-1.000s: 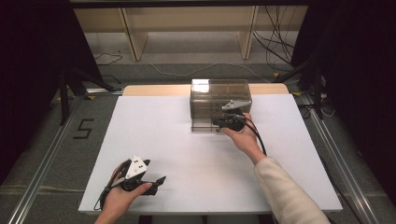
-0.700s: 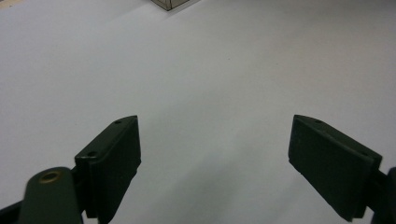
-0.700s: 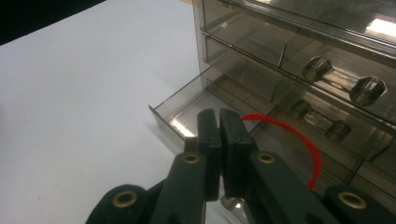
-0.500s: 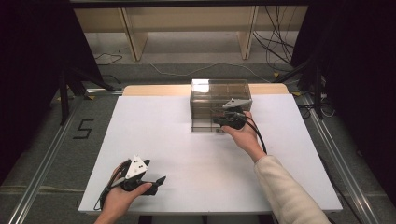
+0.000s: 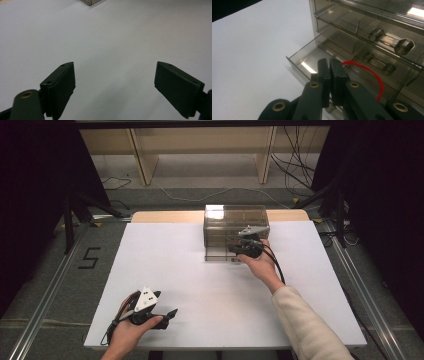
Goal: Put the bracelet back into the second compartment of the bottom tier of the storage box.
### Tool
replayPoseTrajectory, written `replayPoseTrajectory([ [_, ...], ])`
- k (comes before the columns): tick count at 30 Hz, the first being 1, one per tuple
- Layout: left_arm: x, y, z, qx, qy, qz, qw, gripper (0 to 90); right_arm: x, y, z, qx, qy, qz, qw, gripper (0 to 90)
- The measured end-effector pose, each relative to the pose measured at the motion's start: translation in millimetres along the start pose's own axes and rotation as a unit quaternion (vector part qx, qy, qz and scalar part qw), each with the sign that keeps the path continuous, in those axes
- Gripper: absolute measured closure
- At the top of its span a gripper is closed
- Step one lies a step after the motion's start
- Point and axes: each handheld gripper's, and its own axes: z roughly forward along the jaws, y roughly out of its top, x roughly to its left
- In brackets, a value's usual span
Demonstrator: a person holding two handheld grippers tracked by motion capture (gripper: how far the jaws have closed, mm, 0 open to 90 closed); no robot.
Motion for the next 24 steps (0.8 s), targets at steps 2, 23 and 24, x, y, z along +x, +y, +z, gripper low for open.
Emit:
replayPoseTrajectory([
  [2,-0.1,0.0,0.0,0.0,0.0,0.0,1.0,16.8,-0.8,-0.2,0.6,0.0,-0.001,-0.001,1.0,88.4],
  [23,-0.2,0.2,0.5,-0.002,-0.001,-0.002,1.0,16.8,-6.8,-1.3,4.9,0.003,-0.003,0.004,1.0,88.4],
  [24,-0.2,0.2,0.5,-0.002,-0.001,-0.002,1.0,16.8,-7.1,-1.3,5.0,0.004,-0.004,0.004,1.0,88.4],
])
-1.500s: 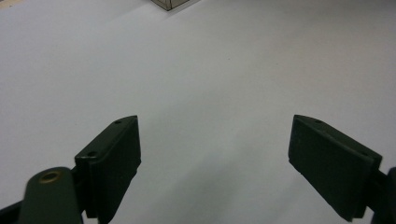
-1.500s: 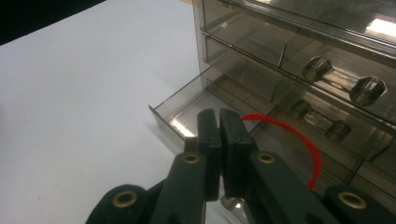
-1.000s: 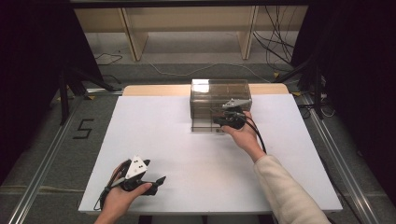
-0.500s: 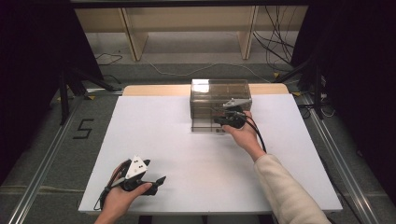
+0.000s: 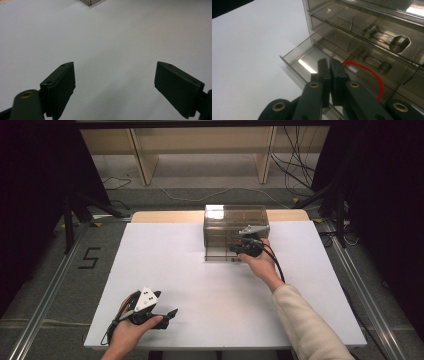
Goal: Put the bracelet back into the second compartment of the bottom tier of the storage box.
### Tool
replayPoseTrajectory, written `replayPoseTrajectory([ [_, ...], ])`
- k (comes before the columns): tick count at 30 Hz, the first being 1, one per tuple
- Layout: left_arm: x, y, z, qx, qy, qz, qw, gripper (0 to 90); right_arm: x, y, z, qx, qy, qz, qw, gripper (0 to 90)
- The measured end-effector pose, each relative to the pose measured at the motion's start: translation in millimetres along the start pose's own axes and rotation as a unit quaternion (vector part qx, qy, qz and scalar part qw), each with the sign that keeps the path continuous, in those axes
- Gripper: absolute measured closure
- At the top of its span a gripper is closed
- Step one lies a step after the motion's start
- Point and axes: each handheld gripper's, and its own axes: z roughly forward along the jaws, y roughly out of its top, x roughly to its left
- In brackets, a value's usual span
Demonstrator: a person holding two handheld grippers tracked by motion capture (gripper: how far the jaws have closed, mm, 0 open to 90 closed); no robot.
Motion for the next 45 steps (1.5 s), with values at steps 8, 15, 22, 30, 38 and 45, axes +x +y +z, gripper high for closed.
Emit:
replayPoseTrajectory([
  [8,0.1,0.0,0.5,0.001,-0.001,0.0,1.0,16.8,-1.4,-0.8,3.1,0.003,-0.001,0.003,1.0,88.4],
  [15,0.2,-0.2,0.2,0.0,0.0,0.0,1.0,16.8,-2.4,-1.4,5.6,0.005,0.0,0.004,1.0,88.4],
  [22,0.3,-0.1,0.3,0.001,-0.001,0.0,1.0,16.8,-4.4,-3.1,7.8,0.006,-0.001,0.005,1.0,88.4],
  [30,0.3,0.0,0.2,0.001,-0.001,0.001,1.0,16.8,-4.9,-4.7,10.7,0.009,0.001,0.006,0.9999,88.4],
  [38,0.4,-0.2,0.1,0.001,-0.001,0.001,1.0,16.8,-8.0,-7.3,13.0,0.014,-0.001,0.005,0.9999,88.4],
  [45,0.1,0.0,0.5,0.0,-0.002,-0.001,1.0,16.9,-9.1,-9.8,17.8,0.018,-0.001,0.009,0.9998,88.4],
])
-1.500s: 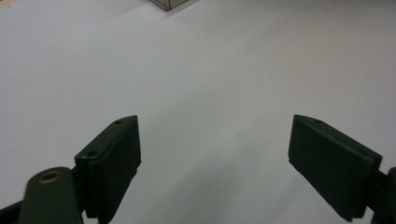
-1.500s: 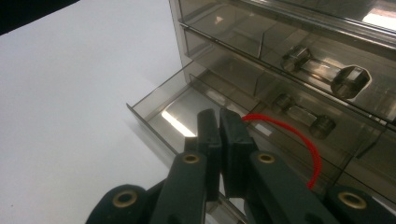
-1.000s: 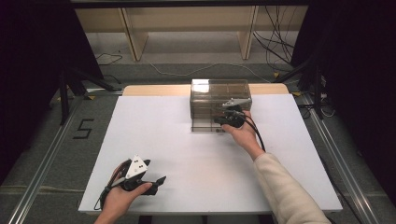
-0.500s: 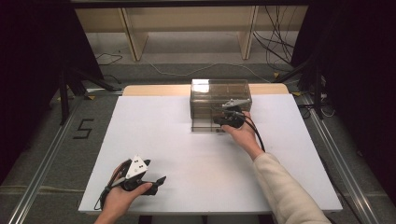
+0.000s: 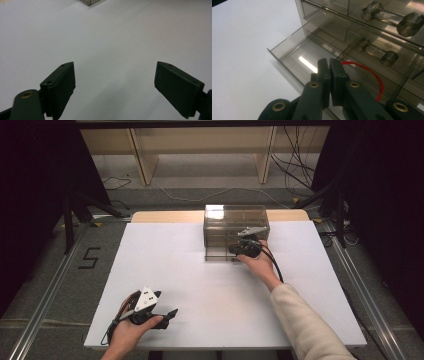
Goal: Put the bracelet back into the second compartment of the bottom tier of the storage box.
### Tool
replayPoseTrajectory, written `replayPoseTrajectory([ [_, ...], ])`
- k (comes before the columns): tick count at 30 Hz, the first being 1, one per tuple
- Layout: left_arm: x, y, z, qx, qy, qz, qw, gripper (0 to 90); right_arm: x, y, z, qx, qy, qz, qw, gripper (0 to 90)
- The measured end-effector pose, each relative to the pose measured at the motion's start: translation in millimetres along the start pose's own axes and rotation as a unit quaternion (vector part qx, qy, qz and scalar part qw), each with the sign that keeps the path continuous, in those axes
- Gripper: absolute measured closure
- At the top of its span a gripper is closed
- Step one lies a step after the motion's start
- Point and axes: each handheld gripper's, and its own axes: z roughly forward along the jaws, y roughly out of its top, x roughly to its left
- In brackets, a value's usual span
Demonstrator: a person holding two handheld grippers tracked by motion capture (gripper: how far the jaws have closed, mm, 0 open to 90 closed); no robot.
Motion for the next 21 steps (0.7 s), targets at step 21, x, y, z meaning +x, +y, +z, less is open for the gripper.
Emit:
replayPoseTrajectory([
  [21,0.0,-0.3,1.2,0.001,-0.003,-0.001,1.0,16.9,-4.2,-4.3,7.7,0.007,-0.014,0.008,0.9998,88.1],
])
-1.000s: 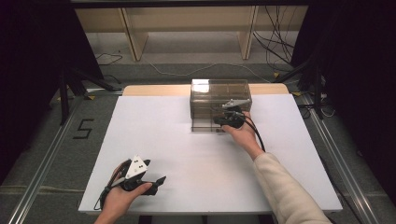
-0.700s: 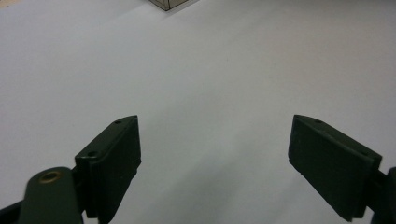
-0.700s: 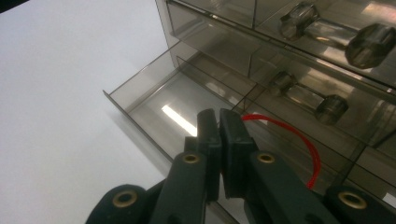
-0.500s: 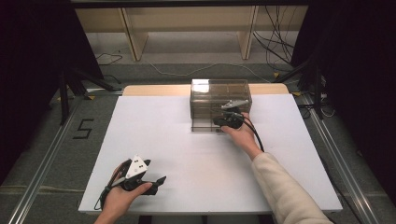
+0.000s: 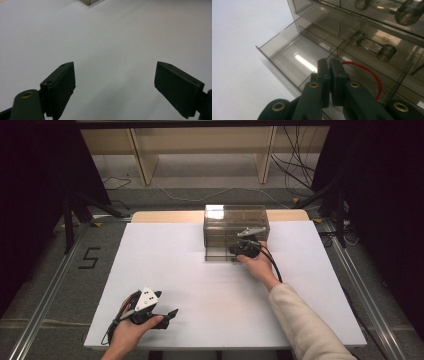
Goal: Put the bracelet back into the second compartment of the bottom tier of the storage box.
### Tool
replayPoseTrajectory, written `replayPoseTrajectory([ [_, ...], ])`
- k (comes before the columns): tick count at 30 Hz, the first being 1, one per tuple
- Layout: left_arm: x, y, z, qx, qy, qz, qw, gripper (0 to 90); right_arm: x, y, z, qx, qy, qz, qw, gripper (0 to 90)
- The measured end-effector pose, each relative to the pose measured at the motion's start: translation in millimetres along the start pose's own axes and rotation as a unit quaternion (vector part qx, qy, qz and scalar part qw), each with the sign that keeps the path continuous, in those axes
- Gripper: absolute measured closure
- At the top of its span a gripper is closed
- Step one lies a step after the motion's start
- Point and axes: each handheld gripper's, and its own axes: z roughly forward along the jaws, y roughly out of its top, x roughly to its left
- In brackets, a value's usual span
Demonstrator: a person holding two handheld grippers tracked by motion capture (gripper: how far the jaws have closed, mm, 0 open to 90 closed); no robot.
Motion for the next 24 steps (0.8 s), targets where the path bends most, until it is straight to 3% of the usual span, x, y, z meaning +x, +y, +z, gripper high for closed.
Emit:
replayPoseTrajectory([
  [14,0.4,0.2,-0.7,-0.001,0.001,0.002,1.0,16.9,-0.3,0.3,-0.5,-0.008,-0.002,-0.002,1.0,81.3],
  [24,0.1,0.2,-1.1,-0.001,0.002,0.001,1.0,17.0,2.7,3.7,-10.4,-0.011,-0.012,0.0,0.9999,68.8],
])
